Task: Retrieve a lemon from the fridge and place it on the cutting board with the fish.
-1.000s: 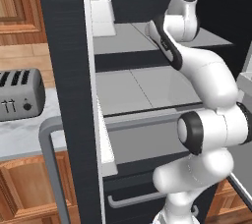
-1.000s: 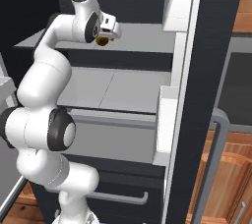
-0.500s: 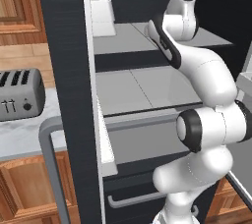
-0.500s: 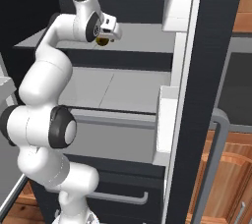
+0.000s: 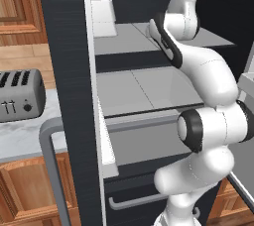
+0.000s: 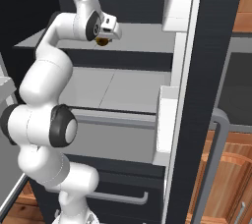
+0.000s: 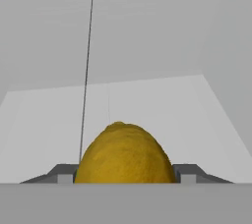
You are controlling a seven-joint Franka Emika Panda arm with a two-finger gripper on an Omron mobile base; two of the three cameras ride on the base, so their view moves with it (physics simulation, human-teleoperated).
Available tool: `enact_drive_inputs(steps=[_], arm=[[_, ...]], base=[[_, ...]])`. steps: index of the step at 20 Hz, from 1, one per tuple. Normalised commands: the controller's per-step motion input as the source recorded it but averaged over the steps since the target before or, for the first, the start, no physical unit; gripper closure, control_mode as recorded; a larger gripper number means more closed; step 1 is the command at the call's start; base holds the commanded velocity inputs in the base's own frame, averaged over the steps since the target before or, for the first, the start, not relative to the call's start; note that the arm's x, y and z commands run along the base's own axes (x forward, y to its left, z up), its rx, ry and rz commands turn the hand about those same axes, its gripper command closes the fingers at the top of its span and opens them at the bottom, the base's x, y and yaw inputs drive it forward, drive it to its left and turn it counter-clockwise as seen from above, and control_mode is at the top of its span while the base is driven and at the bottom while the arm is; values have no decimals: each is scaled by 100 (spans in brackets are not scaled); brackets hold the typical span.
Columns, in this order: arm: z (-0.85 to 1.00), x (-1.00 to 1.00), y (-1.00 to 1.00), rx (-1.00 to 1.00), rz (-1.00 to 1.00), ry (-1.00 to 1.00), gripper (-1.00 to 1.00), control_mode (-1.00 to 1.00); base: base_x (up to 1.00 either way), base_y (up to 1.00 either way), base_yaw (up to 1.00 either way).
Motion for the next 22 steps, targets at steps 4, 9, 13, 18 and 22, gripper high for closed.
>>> enact_drive_inputs(steps=[4,9,13,18,22], arm=[[0,-3,0,0,0,1,100,-100],[4,-84,2,0,0,-10,100,-100],[0,-98,0,0,0,-6,100,-100],[0,-96,2,0,0,-2,100,-100],[0,-100,10,0,0,0,100,-100]], base=[[0,0,0],[0,0,0],[0,0,0],[0,0,0],[0,0,0]])
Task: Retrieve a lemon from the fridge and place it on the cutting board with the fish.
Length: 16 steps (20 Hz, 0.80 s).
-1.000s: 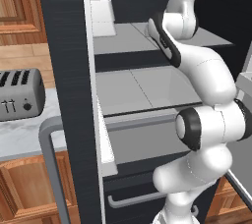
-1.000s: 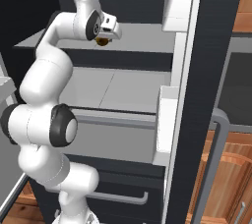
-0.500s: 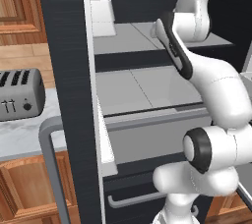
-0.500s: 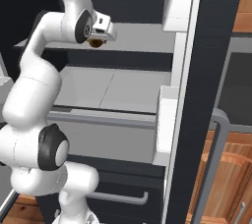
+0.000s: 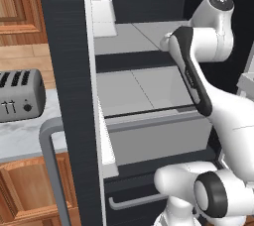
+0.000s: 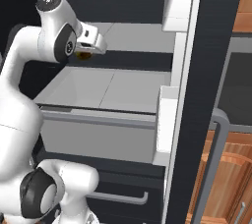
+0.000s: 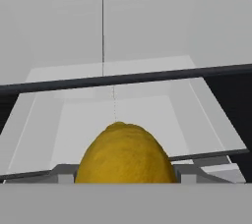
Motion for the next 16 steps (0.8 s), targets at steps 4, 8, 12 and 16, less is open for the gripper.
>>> enact_drive_inputs(steps=[4,8,12,16], arm=[[-2,-83,3,0,0,0,100,-100],[-17,-47,0,0,1,0,100,-100],[-20,-58,9,0,1,2,100,-100],[-25,-58,22,0,1,2,100,-100]], base=[[0,0,0],[0,0,0],[0,0,0],[0,0,0]])
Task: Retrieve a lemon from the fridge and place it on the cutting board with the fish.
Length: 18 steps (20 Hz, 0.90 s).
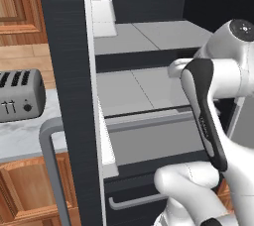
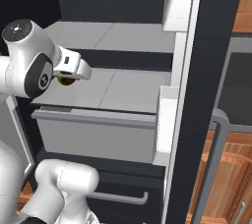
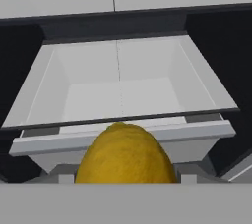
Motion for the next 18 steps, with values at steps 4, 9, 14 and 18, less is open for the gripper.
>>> enact_drive_inputs(steps=[4,9,14,18], arm=[[-30,-46,20,-3,3,3,100,-100],[-33,-16,1,-3,7,6,100,-100],[-36,-22,6,-2,7,3,100,-100],[-35,-19,4,-3,4,3,100,-100]], base=[[0,0,0],[0,0,0],[0,0,0],[0,0,0]])
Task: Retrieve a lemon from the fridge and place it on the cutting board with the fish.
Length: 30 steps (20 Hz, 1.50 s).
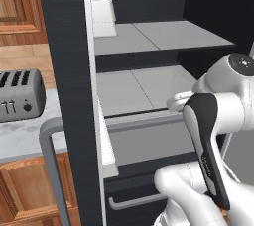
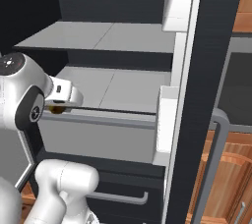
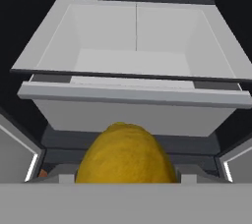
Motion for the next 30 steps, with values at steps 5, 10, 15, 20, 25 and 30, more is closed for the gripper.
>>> enact_drive_inputs(steps=[5,10,15,20,25,30], arm=[[-12,-22,1,-1,0,1,100,-100],[0,0,0,0,0,0,100,-100],[0,-7,0,0,0,0,100,100],[0,0,0,0,0,0,100,100],[0,0,0,0,0,0,100,100],[0,0,0,0,0,0,100,100]], base=[[0,0,0],[0,0,0],[-26,0,0],[-58,0,0],[-56,5,0],[-60,13,0]])
